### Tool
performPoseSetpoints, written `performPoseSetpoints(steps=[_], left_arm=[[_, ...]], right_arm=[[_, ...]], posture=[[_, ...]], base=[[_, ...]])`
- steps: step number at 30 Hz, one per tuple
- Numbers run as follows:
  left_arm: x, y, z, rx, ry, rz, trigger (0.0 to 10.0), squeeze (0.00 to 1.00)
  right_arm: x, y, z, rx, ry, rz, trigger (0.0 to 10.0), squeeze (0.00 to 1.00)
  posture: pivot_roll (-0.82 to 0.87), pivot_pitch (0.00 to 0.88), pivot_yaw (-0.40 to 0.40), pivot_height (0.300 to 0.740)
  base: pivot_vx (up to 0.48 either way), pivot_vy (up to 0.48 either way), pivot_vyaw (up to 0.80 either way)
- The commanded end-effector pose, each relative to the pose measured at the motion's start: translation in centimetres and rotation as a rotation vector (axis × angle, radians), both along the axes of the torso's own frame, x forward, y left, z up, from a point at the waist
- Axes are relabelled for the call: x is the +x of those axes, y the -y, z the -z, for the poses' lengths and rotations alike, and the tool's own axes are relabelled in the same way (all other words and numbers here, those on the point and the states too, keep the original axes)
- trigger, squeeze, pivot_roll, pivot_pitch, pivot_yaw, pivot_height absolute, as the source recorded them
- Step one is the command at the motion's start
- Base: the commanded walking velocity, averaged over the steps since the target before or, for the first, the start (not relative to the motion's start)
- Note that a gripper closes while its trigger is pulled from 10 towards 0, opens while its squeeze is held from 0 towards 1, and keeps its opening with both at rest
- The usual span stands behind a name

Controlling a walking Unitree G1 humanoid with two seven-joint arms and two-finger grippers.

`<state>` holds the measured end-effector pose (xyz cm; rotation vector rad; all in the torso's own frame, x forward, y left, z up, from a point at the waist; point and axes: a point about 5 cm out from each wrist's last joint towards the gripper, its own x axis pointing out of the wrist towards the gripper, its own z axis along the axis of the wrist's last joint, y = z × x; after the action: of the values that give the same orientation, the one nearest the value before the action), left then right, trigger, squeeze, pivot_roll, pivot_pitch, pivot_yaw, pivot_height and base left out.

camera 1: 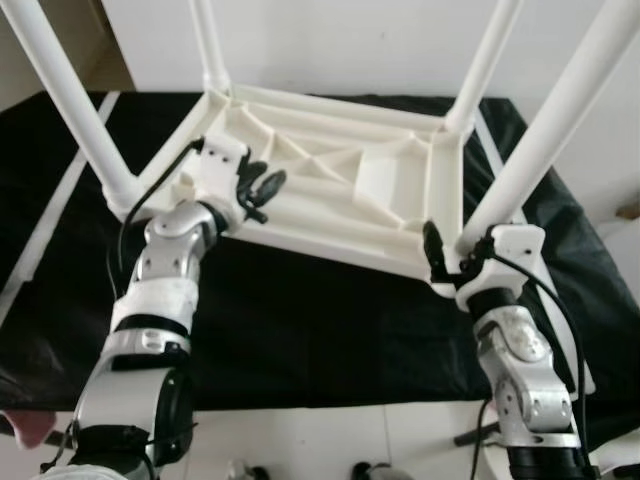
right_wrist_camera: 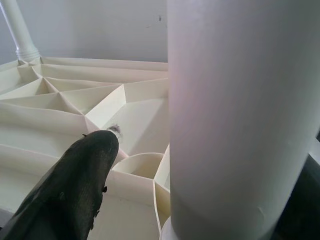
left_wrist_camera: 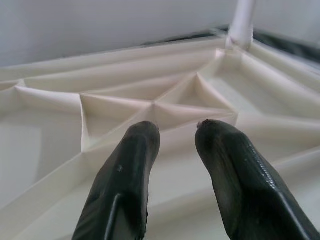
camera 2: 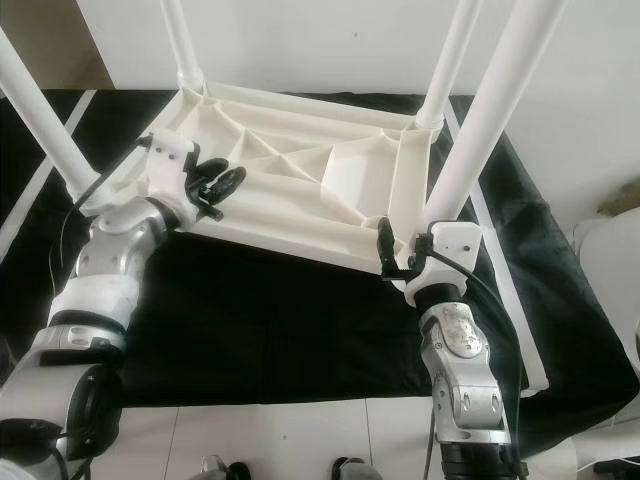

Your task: Building children table

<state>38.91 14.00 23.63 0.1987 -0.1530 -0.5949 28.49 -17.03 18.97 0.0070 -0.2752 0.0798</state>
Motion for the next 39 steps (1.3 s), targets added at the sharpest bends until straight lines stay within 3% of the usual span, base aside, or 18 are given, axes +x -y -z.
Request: performPoseSetpoints(steps=[1, 4, 6, 8, 14, 19, 27, 33, 35, 39], left_arm=[[0.2, -0.7, 1.0, 0.032, -0.012, -0.114, 10.0, 0.00], [0.6, -1.6, 2.3, 0.178, -0.038, -0.215, 10.0, 0.00], [1.0, -2.3, 3.0, 0.216, -0.084, -0.285, 10.0, 0.00], [1.0, -2.4, 3.1, 0.220, -0.096, -0.298, 10.0, 0.00], [1.8, -4.7, 3.1, 0.168, -0.172, -0.485, 10.0, 0.00], [2.3, -6.0, 1.8, 0.173, -0.133, -0.574, 10.0, 0.00], [2.6, -5.9, 0.9, 0.161, -0.122, -0.566, 10.0, 0.00], [2.7, -5.4, 1.5, 0.232, -0.146, -0.553, 10.0, 0.00], [2.6, -4.9, 2.4, 0.298, -0.187, -0.521, 10.0, 0.00], [2.6, -4.8, 2.8, 0.320, -0.221, -0.488, 10.0, 0.00]], right_arm=[[0.0, -0.4, 0.5, -0.006, -0.020, -0.011, 10.0, 0.00], [0.1, -0.3, 0.4, -0.003, -0.014, -0.006, 10.0, 0.00], [0.2, -0.3, 0.3, -0.001, -0.011, -0.005, 10.0, 0.00], [0.3, -0.3, 0.3, -0.001, -0.010, -0.005, 10.0, 0.00], [0.5, -0.3, 0.2, -0.002, -0.005, -0.006, 10.0, 0.00], [0.5, -0.3, 0.0, 0.002, 0.003, -0.004, 10.0, 0.00], [0.6, -0.5, -0.1, 0.007, 0.007, -0.007, 10.0, 0.00], [0.6, -0.5, -0.1, 0.014, 0.007, -0.006, 10.0, 0.00], [0.6, -0.4, -0.1, 0.016, 0.008, -0.005, 10.0, 0.00], [0.6, -0.4, -0.1, 0.016, 0.007, -0.004, 10.0, 0.00]], posture=[[-0.15, 0.121, 0.015, 0.740], [-0.15, 0.118, 0.014, 0.740], [-0.15, 0.117, 0.013, 0.740], [-0.15, 0.117, 0.013, 0.740], [-0.15, 0.122, 0.008, 0.740], [-0.15, 0.126, 0.009, 0.740], [-0.14, 0.139, 0.008, 0.740], [-0.14, 0.152, 0.013, 0.740], [-0.14, 0.157, 0.018, 0.740], [-0.13, 0.160, 0.019, 0.740]], base=[[0.000, 0.000, 0.00], [0.000, 0.000, 0.00], [0.000, 0.000, 0.00], [0.000, 0.000, 0.00], [0.000, 0.000, 0.00], [0.000, 0.000, 0.00], [0.000, 0.000, 0.00], [0.000, 0.000, 0.00], [0.000, 0.000, 0.00], [0.000, 0.000, 0.00]])
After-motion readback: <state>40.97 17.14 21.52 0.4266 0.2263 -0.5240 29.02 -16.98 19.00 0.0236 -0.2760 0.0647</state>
